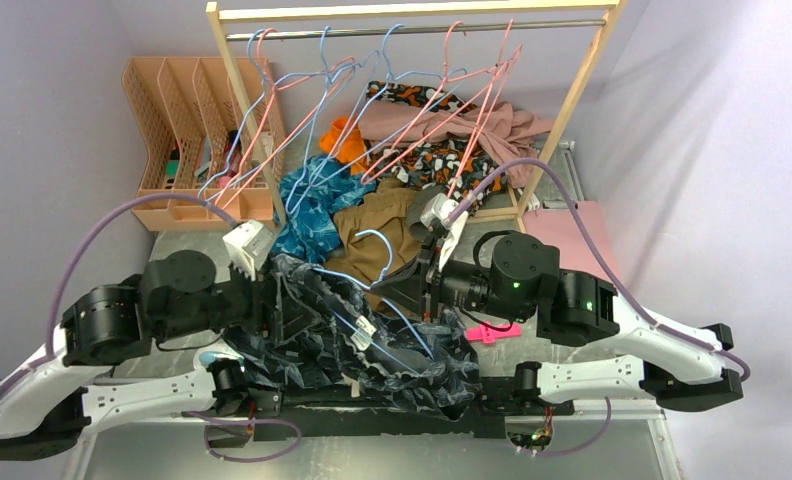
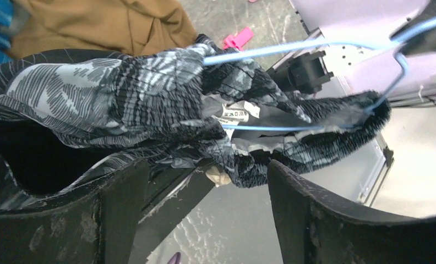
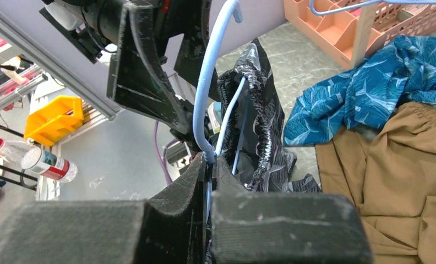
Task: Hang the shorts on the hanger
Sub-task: Hang the shorts on the hanger.
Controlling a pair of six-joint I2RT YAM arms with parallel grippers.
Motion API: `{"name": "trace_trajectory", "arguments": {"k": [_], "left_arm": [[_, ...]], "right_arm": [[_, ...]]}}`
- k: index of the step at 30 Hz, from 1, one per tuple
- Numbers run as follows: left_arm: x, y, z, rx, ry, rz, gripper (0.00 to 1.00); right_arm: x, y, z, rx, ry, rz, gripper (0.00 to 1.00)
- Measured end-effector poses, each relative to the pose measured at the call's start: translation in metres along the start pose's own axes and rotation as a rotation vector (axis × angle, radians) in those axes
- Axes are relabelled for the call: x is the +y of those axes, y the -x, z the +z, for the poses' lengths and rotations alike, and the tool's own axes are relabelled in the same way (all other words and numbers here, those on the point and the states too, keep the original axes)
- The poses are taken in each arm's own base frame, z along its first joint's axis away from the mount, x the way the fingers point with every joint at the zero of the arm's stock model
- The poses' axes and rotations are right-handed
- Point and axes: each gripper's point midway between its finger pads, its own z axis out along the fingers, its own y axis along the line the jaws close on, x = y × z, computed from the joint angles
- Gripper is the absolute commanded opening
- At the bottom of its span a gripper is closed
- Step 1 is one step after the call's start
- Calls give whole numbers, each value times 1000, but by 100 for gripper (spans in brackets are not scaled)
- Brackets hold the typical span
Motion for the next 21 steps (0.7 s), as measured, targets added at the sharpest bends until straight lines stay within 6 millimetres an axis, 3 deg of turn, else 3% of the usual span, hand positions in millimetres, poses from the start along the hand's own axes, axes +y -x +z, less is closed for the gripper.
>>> {"name": "trace_trajectory", "arguments": {"k": [2,7,12,17,21], "left_arm": [[4,-2,7,12,36,-15,100],[14,-2,15,1,99,-46,97],[22,0,25,-8,163,-68,67],[26,1,38,-3,205,-68,46],[27,0,45,9,224,-66,20]], "right_arm": [[0,-1,1,2,-1,3,0],[0,-1,1,4,-1,10,0],[0,-4,2,9,-2,17,0],[0,-7,3,17,-2,23,0],[0,-8,3,20,-2,24,0]]}}
